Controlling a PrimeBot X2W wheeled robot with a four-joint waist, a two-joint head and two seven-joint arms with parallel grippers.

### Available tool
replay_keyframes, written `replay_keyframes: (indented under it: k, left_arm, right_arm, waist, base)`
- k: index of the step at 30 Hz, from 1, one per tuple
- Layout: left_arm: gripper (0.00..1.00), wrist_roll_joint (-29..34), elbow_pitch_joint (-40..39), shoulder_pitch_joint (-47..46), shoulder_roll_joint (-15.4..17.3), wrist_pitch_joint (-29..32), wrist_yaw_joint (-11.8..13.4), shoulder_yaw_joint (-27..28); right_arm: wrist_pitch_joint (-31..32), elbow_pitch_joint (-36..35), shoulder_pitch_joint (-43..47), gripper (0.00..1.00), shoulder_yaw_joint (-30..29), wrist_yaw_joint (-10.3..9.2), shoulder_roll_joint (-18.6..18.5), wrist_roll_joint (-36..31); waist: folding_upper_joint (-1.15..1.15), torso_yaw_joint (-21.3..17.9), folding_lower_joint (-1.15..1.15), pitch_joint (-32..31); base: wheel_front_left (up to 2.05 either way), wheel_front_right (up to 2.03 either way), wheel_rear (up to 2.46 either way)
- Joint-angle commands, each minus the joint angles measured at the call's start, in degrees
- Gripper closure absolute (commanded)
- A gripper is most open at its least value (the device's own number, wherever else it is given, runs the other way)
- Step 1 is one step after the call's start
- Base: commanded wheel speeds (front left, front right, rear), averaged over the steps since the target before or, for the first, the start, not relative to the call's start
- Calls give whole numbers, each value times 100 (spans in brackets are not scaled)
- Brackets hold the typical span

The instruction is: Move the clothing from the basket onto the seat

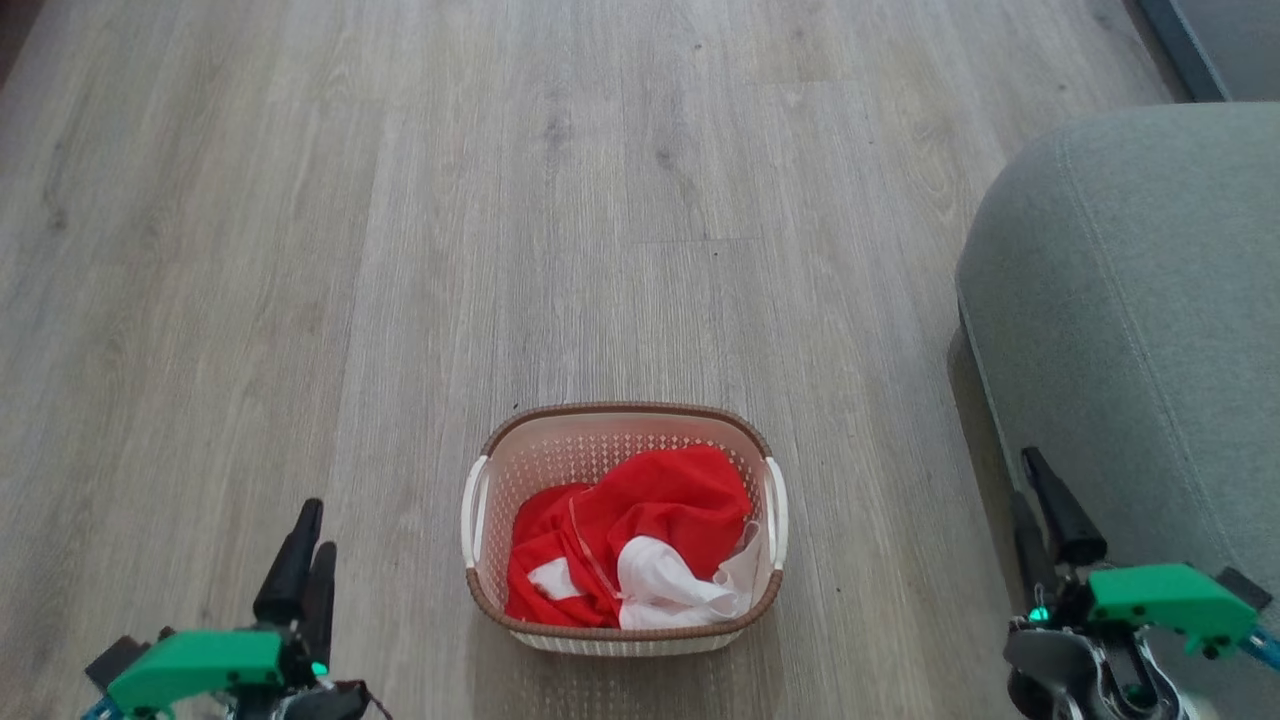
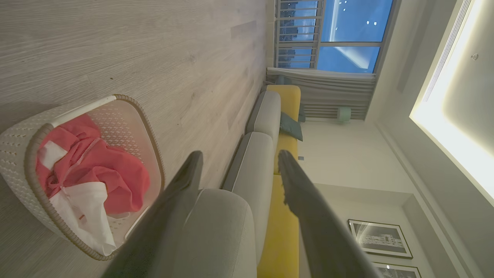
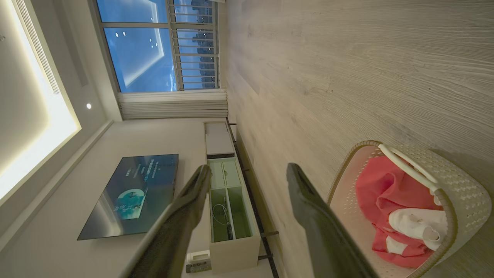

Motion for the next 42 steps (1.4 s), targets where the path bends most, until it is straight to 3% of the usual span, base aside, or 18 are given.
replay_keyframes:
  k: [1,17,42]
  left_arm:
    - [0,100,-145,-343,97,-65,-2,-16]
    - [0,913,-64,-695,226,-343,-3,-105]
    - [0,3442,-154,-1040,334,-778,-5,-169]
  right_arm:
    - [-75,-133,-389,0,74,0,-83,-81]
    - [-370,130,-896,0,428,0,-222,-709]
    - [-809,322,-1423,0,796,0,-291,-2922]
  waist:
    - [0,0,-1,5]
    - [0,-1,-1,51]
    - [0,-31,-1,96]
  base:
    - [0,0,0]
    - [0,0,0]
    - [0,0,0]
